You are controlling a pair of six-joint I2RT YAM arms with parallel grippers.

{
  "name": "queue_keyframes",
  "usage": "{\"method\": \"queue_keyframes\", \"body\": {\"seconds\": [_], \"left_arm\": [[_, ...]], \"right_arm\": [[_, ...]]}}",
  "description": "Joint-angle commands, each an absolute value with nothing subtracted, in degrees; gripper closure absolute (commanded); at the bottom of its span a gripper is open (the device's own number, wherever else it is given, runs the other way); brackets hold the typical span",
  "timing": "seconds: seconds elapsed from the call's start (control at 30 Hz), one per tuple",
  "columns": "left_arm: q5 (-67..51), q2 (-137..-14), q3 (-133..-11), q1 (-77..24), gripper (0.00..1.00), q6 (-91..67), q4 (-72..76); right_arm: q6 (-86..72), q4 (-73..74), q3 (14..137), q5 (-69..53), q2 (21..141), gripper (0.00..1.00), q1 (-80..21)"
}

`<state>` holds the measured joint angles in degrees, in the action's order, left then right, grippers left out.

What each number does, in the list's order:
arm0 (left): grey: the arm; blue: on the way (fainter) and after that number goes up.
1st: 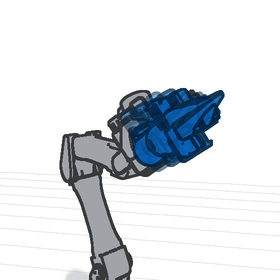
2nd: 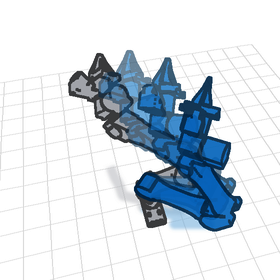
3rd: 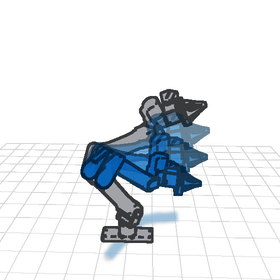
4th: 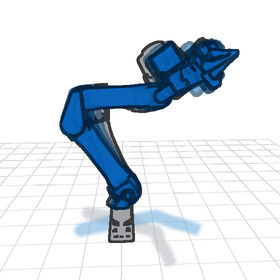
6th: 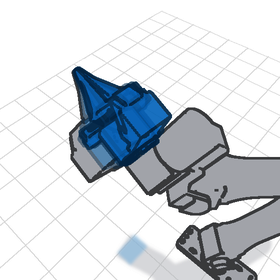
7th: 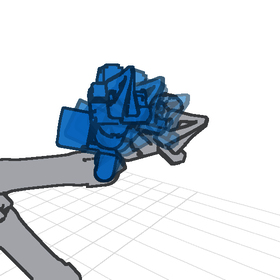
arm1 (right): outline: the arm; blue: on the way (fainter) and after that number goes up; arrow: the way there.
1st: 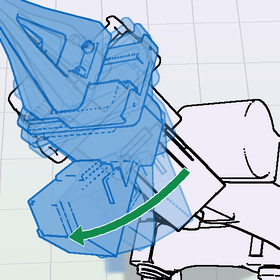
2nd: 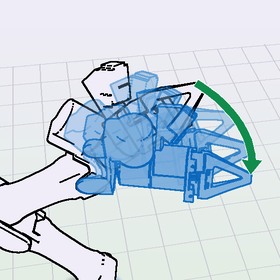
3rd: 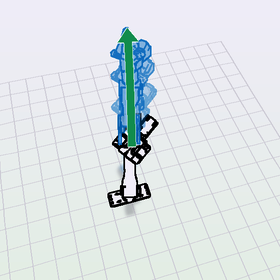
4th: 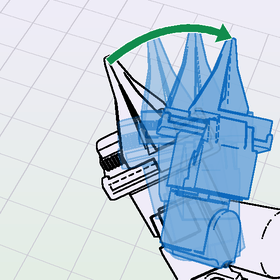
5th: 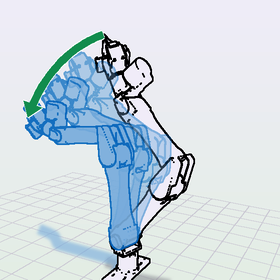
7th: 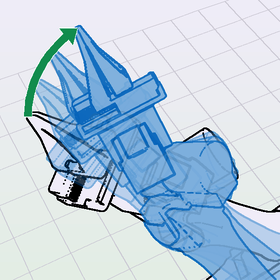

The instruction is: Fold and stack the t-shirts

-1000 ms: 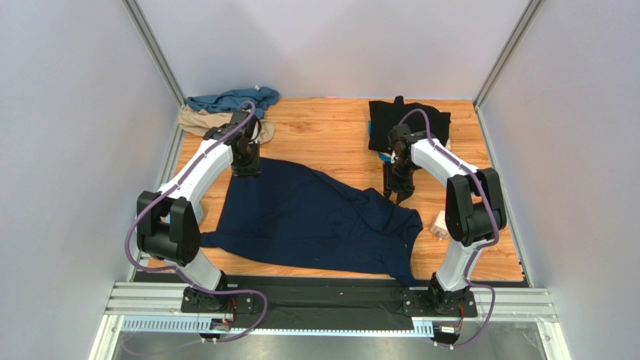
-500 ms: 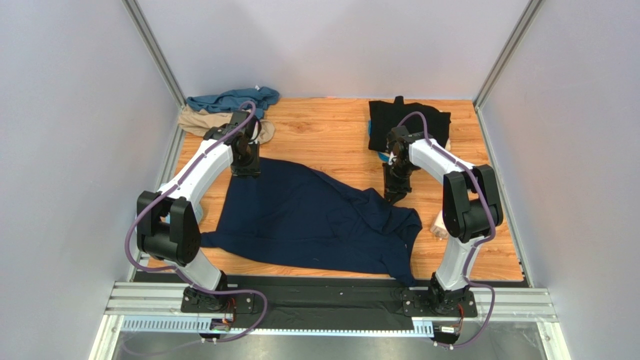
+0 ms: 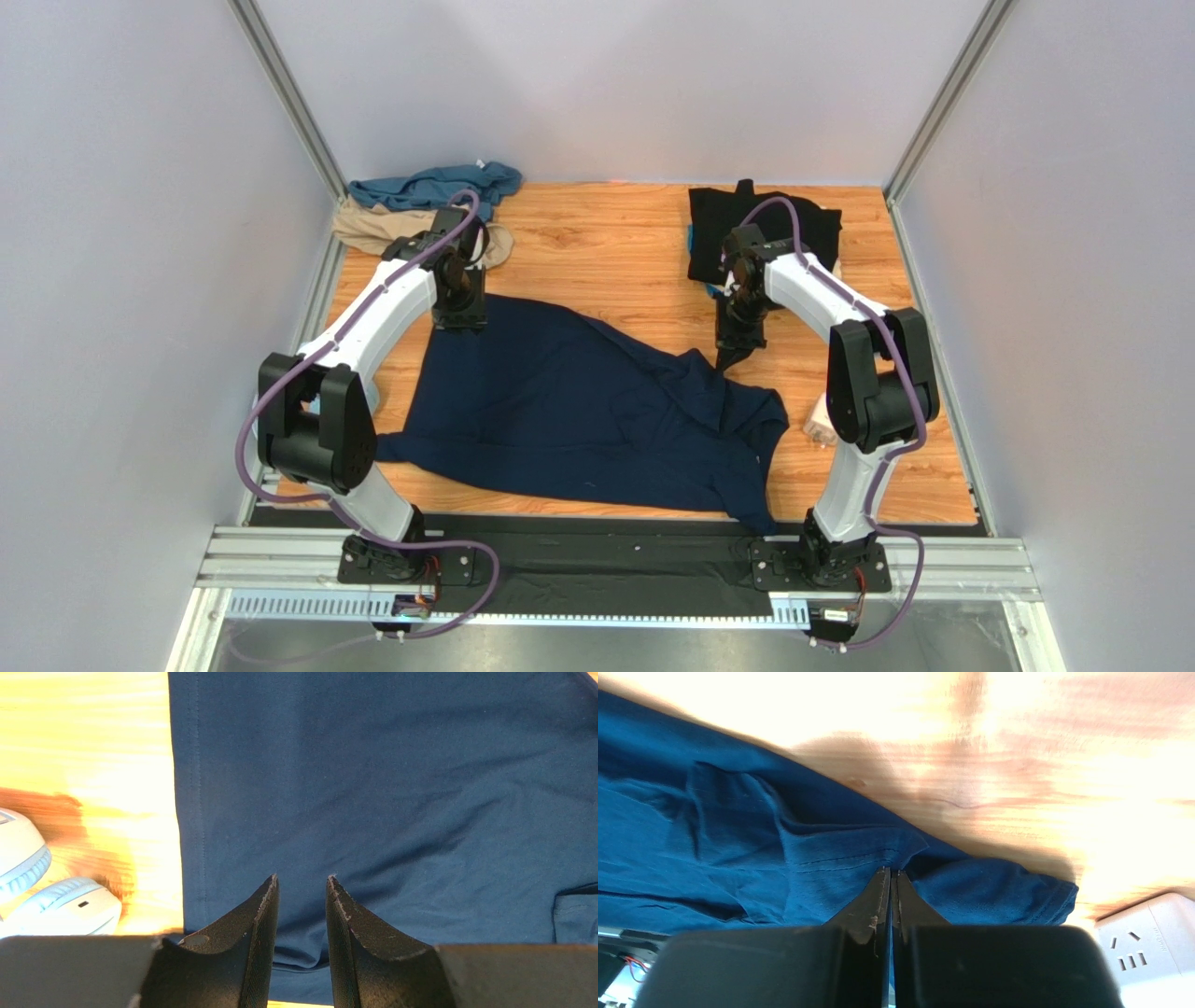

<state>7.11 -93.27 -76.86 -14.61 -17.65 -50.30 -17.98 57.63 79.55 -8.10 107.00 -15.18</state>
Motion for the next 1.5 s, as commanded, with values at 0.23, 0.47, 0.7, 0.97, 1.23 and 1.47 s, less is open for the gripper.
{"method": "queue_keyframes", "body": {"seconds": [0.23,0.47,0.7,0.97,1.23,1.47], "left_arm": [[6.4,-95.1,-79.5,-14.7,0.62,-16.9,-49.5],[7.5,-96.8,-82.2,-14.7,0.62,-16.4,-50.3],[9.7,-100.0,-84.8,-14.3,0.60,-18.5,-52.2],[10.5,-103.8,-89.5,-13.7,0.60,-20.4,-53.6],[8.6,-113.8,-97.3,-9.8,0.59,-23.2,-53.6],[7.4,-125.9,-109.2,-6.3,0.57,-24.7,-57.0]], "right_arm": [[-17.5,54.0,84.6,-8.1,103.1,1.00,-15.2],[-16.8,53.1,84.4,-9.6,101.5,1.00,-15.2],[-16.1,53.3,87.1,-11.1,100.1,1.00,-15.1],[-16.1,54.0,86.2,-14.2,98.9,1.00,-15.0],[-15.9,55.8,86.9,-15.3,94.4,1.00,-15.1],[-17.3,56.0,85.8,-18.8,91.1,1.00,-15.1]]}}
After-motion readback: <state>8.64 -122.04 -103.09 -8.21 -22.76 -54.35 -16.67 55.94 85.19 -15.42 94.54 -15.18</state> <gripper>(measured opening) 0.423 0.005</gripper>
